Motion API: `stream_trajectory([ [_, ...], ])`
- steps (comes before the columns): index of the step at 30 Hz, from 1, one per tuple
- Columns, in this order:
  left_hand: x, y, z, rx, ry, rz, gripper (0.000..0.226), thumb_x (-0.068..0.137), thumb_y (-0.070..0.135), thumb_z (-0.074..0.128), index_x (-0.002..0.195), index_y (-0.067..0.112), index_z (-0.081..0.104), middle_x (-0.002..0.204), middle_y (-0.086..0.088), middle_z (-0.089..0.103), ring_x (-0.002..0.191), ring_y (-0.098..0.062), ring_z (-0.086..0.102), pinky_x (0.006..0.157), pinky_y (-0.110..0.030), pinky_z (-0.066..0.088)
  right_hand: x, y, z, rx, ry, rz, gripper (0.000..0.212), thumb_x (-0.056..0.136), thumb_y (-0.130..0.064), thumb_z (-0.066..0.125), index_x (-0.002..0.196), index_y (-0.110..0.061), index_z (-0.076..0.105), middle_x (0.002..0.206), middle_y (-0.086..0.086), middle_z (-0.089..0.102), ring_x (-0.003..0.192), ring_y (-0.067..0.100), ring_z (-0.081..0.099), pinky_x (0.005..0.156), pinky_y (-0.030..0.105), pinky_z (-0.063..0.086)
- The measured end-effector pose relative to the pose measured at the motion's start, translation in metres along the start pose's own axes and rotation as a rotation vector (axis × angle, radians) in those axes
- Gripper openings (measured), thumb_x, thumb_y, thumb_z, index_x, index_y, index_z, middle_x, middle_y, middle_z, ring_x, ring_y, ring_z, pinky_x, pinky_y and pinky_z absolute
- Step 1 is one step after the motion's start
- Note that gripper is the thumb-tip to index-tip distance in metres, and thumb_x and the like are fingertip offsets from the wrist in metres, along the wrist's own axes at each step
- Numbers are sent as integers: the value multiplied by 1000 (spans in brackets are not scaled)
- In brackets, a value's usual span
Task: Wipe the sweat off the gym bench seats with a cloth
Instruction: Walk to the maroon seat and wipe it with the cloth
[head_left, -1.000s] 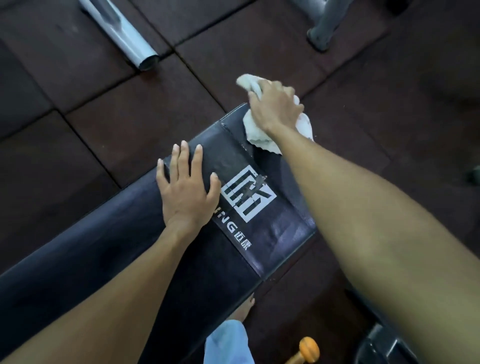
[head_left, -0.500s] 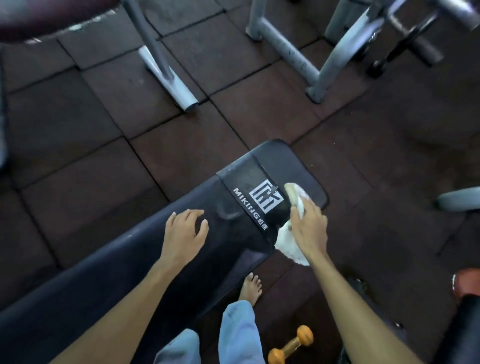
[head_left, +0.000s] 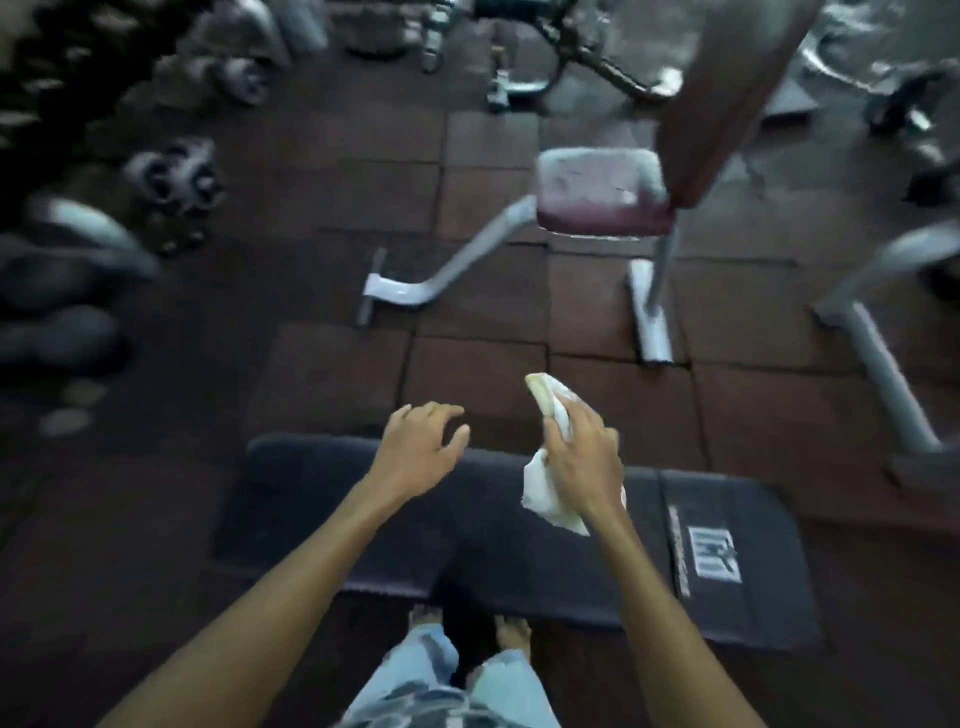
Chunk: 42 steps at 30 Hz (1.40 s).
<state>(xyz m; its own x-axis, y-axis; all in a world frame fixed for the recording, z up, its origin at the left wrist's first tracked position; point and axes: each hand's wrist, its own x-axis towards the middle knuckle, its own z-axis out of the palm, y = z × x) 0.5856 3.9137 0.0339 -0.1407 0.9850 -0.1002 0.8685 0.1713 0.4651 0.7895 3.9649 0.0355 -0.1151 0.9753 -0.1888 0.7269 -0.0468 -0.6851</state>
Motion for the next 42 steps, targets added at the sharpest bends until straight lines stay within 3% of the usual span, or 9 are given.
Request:
stream_trajectory([
  [5,-94,-52,-50,3,217,-344,41,96,42,45,128,18,56,128,3,60,117,-17,54,105,-33,32,-13,-97,48,-166,-262,-355,31,98,-38,45,124,-26,57,137,-7,52,118,30,44,92,46,42],
  [11,-231,-121,-86,-6,365,-756,44,97,44,41,130,17,55,130,2,57,119,-15,53,101,-32,37,-71,-192,137,-313,-592,-724,32,97,-42,42,124,-31,55,133,-7,54,119,25,45,94,47,43],
  [15,-302,-168,-98,-35,411,-977,45,98,46,40,132,19,53,133,3,55,123,-16,51,100,-33,36,-120,-245,201,-383,-680,-941,34,97,-43,41,128,-32,53,136,-4,53,116,26,47,94,49,45],
  [20,-357,-250,-117,-87,445,-1061,44,97,46,41,129,19,55,130,2,57,122,-17,52,99,-34,39,-169,-309,279,-518,-644,-1190,32,99,-41,43,127,-33,54,128,-10,57,111,24,49,88,42,45],
  [33,-403,-466,-232,-88,348,-1034,46,97,50,37,129,22,54,128,5,57,120,-15,53,98,-34,38,-215,-463,451,-608,-689,-1068,33,99,-42,41,129,-36,52,131,-13,56,116,23,47,92,44,42],
  [37,-379,-520,-266,-115,365,-1007,69,84,63,22,125,21,58,125,3,60,117,-17,56,96,-33,42,-200,-504,489,-579,-675,-1047,37,100,-44,41,135,-35,49,134,-15,53,119,22,46,94,43,40],
  [42,-322,-605,-314,-66,288,-921,44,97,47,39,130,21,54,130,6,56,120,-13,53,99,-33,38,-149,-557,547,-518,-579,-995,37,99,-43,45,134,-34,53,133,-14,55,119,23,49,94,44,42],
])
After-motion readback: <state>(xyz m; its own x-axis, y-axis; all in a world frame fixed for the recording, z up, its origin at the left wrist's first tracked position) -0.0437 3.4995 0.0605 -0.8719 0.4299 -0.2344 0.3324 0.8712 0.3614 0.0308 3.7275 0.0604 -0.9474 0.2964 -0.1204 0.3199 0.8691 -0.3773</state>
